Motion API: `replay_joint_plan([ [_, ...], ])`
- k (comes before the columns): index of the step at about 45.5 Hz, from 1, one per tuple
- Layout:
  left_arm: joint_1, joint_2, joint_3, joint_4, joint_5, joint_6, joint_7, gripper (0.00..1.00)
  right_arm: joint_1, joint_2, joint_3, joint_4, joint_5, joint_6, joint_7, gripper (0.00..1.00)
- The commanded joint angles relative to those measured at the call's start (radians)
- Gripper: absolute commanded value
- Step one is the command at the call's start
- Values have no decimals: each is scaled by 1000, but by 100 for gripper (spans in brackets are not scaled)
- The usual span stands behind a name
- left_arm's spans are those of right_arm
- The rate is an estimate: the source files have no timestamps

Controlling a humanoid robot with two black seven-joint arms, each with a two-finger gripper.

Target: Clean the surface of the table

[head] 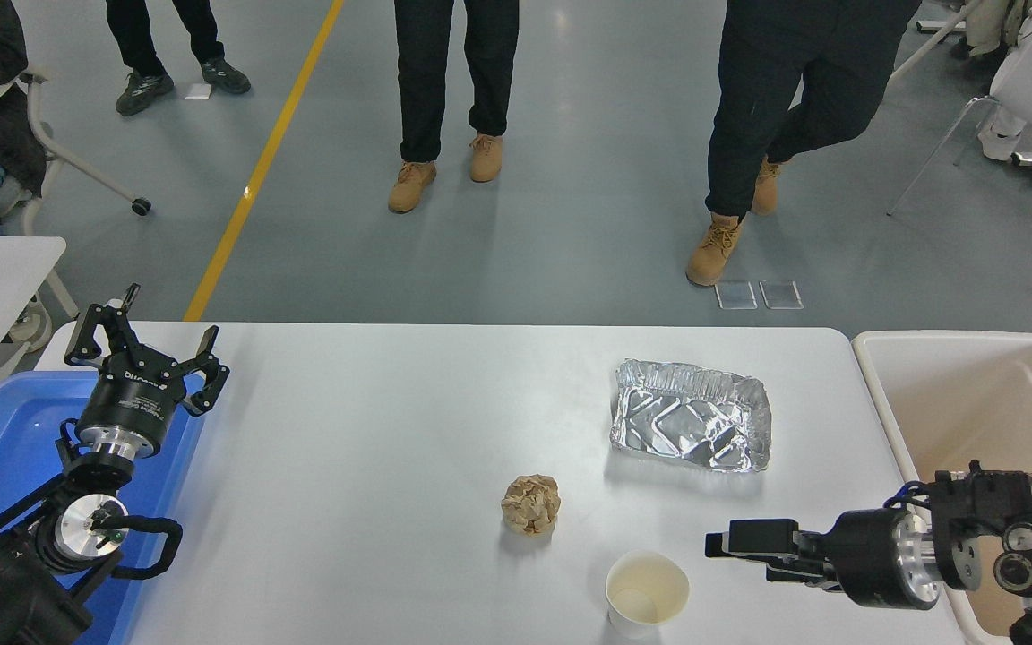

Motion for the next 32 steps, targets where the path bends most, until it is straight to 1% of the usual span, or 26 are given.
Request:
replay_joint_plan([
  [1,0,0,0,0,0,0,0,99,45,64,-20,-1,33,-28,-2,97],
  [7,0,0,0,0,0,0,0,99,101,139,-109,-3,91,-34,-7,97],
  [13,0,0,0,0,-1,0,0,99,140,236,-206,-19,100,-63,-7,97],
  [24,0,0,0,0,-1,0,0,99,223,322,-315,-49,103,-78,-8,97],
  [32,0,0,0,0,0,0,0,99,316,402,-358,-50,180,-77,-8,98],
])
